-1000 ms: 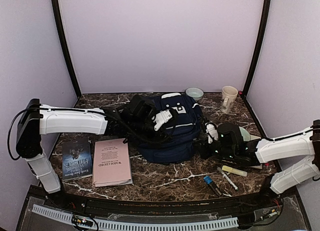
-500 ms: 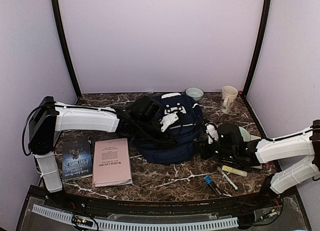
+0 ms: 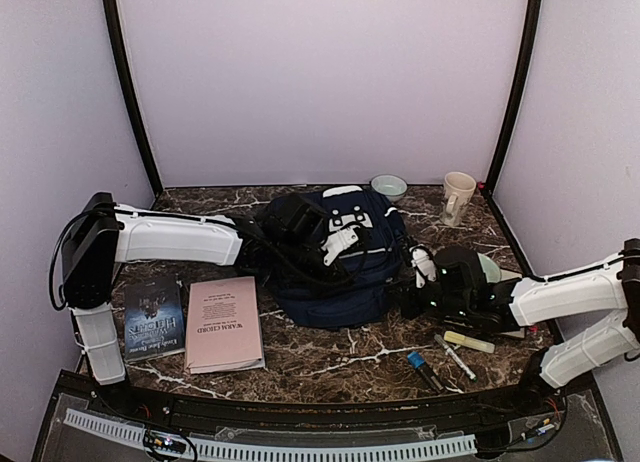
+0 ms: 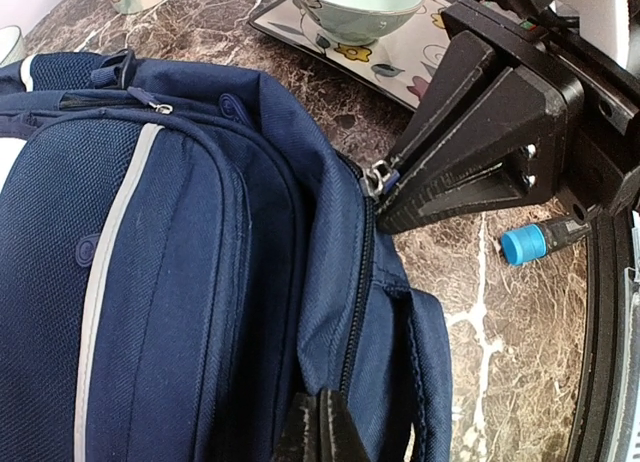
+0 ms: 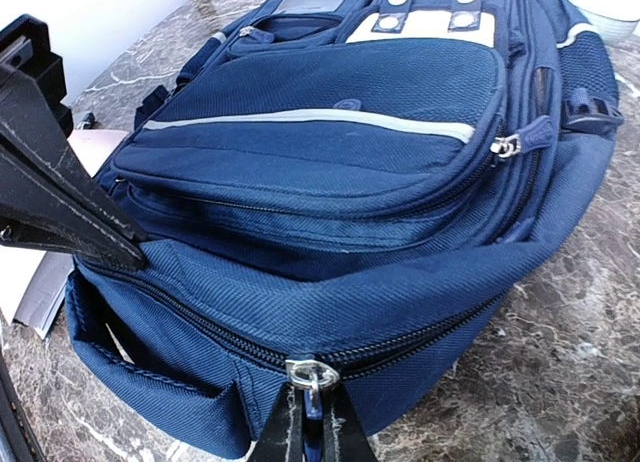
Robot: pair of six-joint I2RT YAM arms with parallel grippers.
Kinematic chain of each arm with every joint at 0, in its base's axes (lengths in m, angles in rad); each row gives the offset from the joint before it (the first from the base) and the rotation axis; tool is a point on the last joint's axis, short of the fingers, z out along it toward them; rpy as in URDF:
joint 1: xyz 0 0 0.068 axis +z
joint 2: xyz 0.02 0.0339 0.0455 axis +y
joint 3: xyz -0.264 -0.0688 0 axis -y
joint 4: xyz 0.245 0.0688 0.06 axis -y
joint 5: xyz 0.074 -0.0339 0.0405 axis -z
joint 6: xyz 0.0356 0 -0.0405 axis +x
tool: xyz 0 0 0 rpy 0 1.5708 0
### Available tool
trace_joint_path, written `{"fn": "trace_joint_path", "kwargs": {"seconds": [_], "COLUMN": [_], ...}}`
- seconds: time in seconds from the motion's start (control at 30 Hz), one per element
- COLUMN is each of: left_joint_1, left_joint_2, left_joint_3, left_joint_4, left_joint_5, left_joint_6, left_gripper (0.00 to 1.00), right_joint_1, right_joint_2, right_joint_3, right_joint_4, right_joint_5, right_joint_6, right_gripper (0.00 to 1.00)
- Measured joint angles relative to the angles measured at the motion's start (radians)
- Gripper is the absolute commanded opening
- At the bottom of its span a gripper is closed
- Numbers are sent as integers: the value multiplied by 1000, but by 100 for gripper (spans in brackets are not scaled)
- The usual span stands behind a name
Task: Pack the student bag
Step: Unzip the largest pocket of the student bag.
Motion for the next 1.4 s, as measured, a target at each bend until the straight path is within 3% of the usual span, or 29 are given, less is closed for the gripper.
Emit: {"fn": "trace_joint_path", "kwargs": {"seconds": [0.57, 0.9, 1.17, 1.4], "left_joint_1": [2, -31, -55, -77], "left_joint_2": [9, 10, 3, 0], "left_joint_3": [63, 64, 64, 80], "left_joint_4": [-114, -120, -80, -121], "left_joint_5": [-64, -154, -176, -200], "left_joint_6": [-97, -63, -45, -44], "left_gripper": [0, 0, 0, 0], "right_joint_1": [87, 89, 66, 55], "right_joint_2": [149, 124, 11, 39], "right_joint_3": [127, 205, 206, 241], "right_joint_4": [2, -183, -283, -303], "right_joint_5": [-100, -102, -167, -277], "right_joint_6": [-21, -3, 105, 257], "right_gripper": [0, 0, 0, 0]}}
